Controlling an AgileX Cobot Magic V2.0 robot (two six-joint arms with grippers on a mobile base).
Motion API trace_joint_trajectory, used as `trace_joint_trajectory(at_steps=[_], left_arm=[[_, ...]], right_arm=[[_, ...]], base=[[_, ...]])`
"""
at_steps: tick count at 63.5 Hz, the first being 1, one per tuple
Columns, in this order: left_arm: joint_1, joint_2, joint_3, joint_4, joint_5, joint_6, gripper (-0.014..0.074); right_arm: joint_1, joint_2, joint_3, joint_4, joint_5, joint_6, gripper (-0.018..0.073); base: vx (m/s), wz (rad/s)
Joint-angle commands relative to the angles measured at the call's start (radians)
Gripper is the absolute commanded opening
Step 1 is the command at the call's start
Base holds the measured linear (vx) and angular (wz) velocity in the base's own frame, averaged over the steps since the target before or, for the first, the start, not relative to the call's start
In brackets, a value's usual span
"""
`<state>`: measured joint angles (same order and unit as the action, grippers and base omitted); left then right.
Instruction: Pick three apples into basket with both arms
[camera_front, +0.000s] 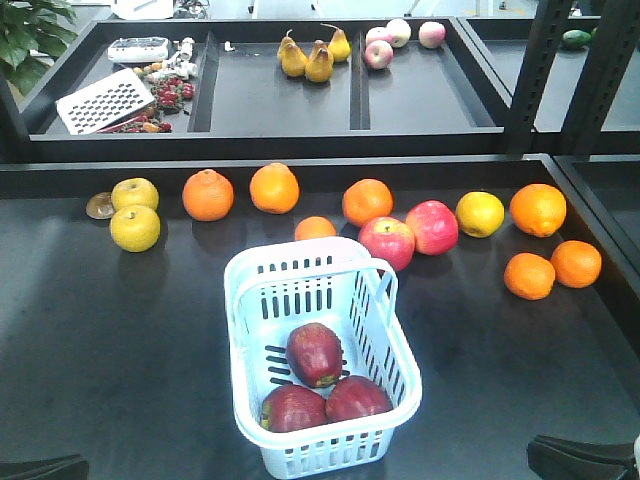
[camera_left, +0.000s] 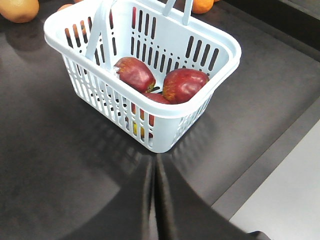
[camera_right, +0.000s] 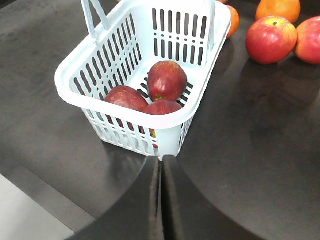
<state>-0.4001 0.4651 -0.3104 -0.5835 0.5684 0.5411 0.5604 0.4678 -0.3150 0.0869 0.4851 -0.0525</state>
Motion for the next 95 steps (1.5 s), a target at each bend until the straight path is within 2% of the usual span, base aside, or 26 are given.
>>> trace_joint_trajectory(at_steps=[1,37,50,54,58,65,68,71,74,78,92,95], left_arm=[[-0.004,0.005,-0.026,-0.032,-0.051,-0.007,-0.0006],[-0.004,0.005,-0.026,-0.032,-0.051,-0.007,-0.0006],[-0.004,0.005,-0.024,-0.034,-0.112,-0.020,-0.0006],[-0.004,0.005,-0.024,-0.006,-0.128,-0.068,-0.0006],[-0.004,0.005,-0.024,0.099,-0.130,-0.171,-0.0006],[-0.004,0.005,-0.024,0.345,-0.126,-0.479,-0.0006],[-0.006,0.005,-0.022,0.430,-0.126,-0.597,-0.0006],[-0.006,0.005,-0.011,0.488,-0.136,-0.677,-0.0006],[-0.006,0.005,0.019,0.526,-0.161,-0.714,-0.0006],[-0.006,0.005,0.073,0.545,-0.223,-0.723,-0.0006],[-0.006,0.003,0.325,0.545,-0.609,-0.733,-0.0006],[-0.006,-0.003,0.345,0.545,-0.632,-0.739,-0.0006]], right_arm=[[-0.002,0.002,-0.028,-0.010,-0.074,0.003,-0.0005],[-0.002,0.002,-0.028,-0.010,-0.075,0.000,-0.0005],[-0.002,0.002,-0.028,-0.010,-0.075,0.000,-0.0005],[-0.002,0.002,-0.028,-0.010,-0.075,0.000,-0.0005],[-0.002,0.002,-0.028,-0.010,-0.074,0.000,-0.0005],[-0.002,0.002,-0.028,-0.010,-0.074,0.000,-0.0005],[-0.002,0.002,-0.028,-0.010,-0.074,0.000,-0.0005],[-0.002,0.002,-0.028,-0.010,-0.074,0.000,-0.0005],[-0.002,0.002,-0.028,-0.010,-0.074,0.000,-0.0005],[-0.002,0.002,-0.028,-0.010,-0.074,0.000,-0.0005],[-0.002,0.002,-0.028,-0.010,-0.074,0.000,-0.0005],[-0.002,0.002,-0.028,-0.010,-0.069,0.000,-0.0005]], base=[[0.00,0.00],[0.00,0.00],[0.00,0.00],[0.00,0.00],[0.00,0.00],[0.00,0.00],[0.00,0.00],[0.00,0.00],[0.00,0.00],[0.00,0.00],[0.00,0.00],[0.00,0.00]])
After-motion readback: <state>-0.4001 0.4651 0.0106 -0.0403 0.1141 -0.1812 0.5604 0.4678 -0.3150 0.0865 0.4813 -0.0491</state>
